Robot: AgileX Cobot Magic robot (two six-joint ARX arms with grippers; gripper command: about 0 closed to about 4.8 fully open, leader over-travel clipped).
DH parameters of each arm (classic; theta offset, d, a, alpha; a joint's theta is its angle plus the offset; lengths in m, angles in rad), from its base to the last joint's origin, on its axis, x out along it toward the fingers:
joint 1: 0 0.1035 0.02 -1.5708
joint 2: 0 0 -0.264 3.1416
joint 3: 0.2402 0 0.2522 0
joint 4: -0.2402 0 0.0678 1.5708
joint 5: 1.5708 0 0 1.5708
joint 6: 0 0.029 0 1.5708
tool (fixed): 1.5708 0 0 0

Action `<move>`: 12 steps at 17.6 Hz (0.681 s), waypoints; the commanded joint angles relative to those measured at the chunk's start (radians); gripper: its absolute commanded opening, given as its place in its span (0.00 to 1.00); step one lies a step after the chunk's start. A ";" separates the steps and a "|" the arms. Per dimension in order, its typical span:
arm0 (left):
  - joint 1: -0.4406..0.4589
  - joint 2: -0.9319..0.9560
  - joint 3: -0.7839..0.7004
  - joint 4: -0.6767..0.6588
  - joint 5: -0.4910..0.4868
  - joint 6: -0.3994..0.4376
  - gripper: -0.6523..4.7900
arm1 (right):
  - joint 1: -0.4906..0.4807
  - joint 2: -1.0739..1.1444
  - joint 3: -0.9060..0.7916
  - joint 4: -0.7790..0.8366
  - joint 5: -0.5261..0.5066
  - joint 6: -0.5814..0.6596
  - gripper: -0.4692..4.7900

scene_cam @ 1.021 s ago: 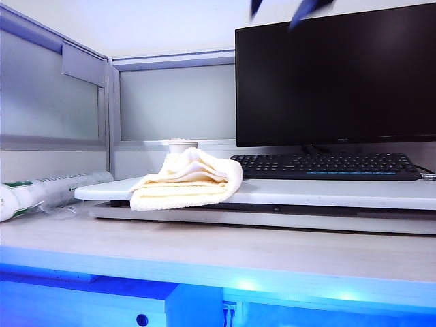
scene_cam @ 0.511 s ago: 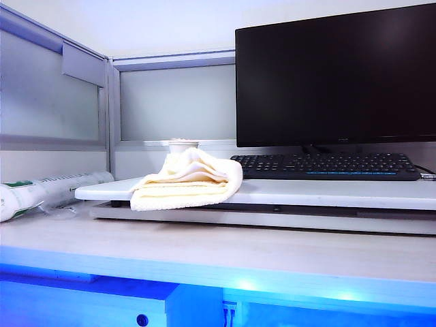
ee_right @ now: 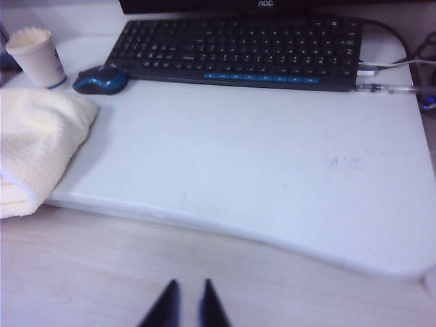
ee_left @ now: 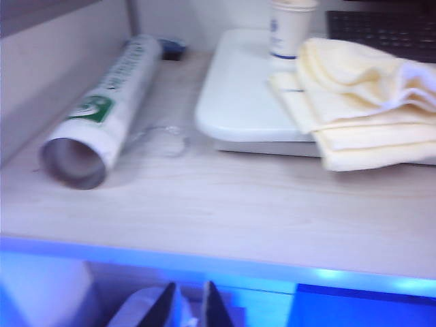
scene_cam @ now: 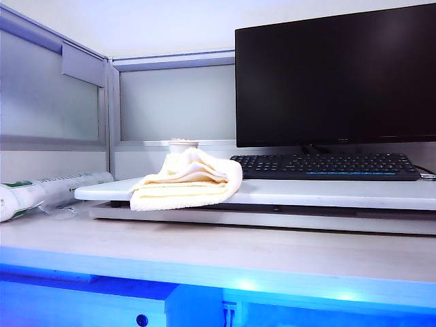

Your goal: Wipe the tabletop with a clean cloth to remove dust and stains.

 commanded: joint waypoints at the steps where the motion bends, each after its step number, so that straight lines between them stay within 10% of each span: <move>1: 0.002 0.000 -0.002 -0.035 -0.077 0.037 0.13 | 0.002 -0.172 -0.129 0.021 0.000 0.016 0.08; 12: 0.001 0.000 -0.002 -0.039 -0.079 0.068 0.11 | -0.044 -0.368 -0.415 0.059 -0.031 -0.045 0.08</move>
